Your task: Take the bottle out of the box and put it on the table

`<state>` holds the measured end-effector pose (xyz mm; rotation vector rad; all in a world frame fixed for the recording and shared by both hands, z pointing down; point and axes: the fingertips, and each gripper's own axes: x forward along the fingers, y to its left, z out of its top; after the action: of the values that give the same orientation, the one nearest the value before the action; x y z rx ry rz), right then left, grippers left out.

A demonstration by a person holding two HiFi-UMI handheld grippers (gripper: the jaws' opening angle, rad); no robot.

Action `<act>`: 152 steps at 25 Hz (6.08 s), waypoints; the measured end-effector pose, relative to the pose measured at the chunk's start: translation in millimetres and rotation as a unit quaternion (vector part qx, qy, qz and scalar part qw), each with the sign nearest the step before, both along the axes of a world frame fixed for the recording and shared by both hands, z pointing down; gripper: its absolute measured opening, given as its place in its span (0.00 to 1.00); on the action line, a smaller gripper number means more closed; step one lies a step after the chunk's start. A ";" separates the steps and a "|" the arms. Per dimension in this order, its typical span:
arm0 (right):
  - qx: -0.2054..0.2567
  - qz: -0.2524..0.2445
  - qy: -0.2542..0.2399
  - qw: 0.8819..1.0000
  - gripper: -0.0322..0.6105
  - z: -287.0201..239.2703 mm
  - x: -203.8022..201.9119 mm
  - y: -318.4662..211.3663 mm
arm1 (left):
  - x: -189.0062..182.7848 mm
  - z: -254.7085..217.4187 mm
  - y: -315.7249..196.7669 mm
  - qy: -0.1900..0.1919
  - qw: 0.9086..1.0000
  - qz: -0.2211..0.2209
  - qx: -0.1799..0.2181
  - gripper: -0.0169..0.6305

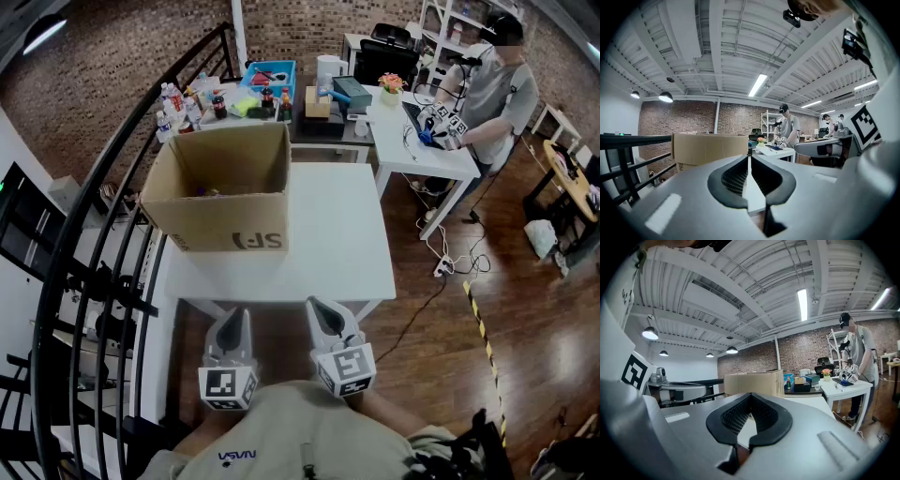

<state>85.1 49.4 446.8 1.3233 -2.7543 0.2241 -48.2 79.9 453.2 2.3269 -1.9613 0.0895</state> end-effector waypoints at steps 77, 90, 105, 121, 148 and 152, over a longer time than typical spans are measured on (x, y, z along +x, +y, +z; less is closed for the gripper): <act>-0.238 -0.321 0.396 0.827 0.44 220.0 -367.2 -416.9 | -283.4 -53.9 -436.3 0.009 0.998 -0.055 -0.003 0.03; -0.266 -0.365 0.417 0.789 0.55 283.5 -372.7 -392.2 | -279.7 -48.8 -435.2 0.009 0.999 -0.049 -0.011 0.03; -0.275 -0.353 0.433 0.783 0.50 278.4 -367.3 -388.9 | -283.2 -44.5 -438.2 0.014 0.998 -0.055 -0.011 0.03; -0.175 -0.261 0.275 0.909 0.47 129.8 -363.1 -430.3 | -281.2 -47.5 -442.2 -0.009 0.999 -0.046 -0.004 0.03; -0.004 -0.045 0.060 0.997 0.46 -156.6 -189.7 -405.2 | -176.3 -154.9 -394.3 0.020 0.989 0.085 0.121 0.03; 0.019 -0.010 0.050 0.999 0.46 -182.5 -138.8 -391.6 | -135.4 -169.2 -382.4 0.022 0.984 0.113 0.136 0.03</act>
<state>-53.7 -342.2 264.3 1.2792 -2.6998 0.1008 -183.6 -302.5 284.0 2.6891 -1.7794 -0.2268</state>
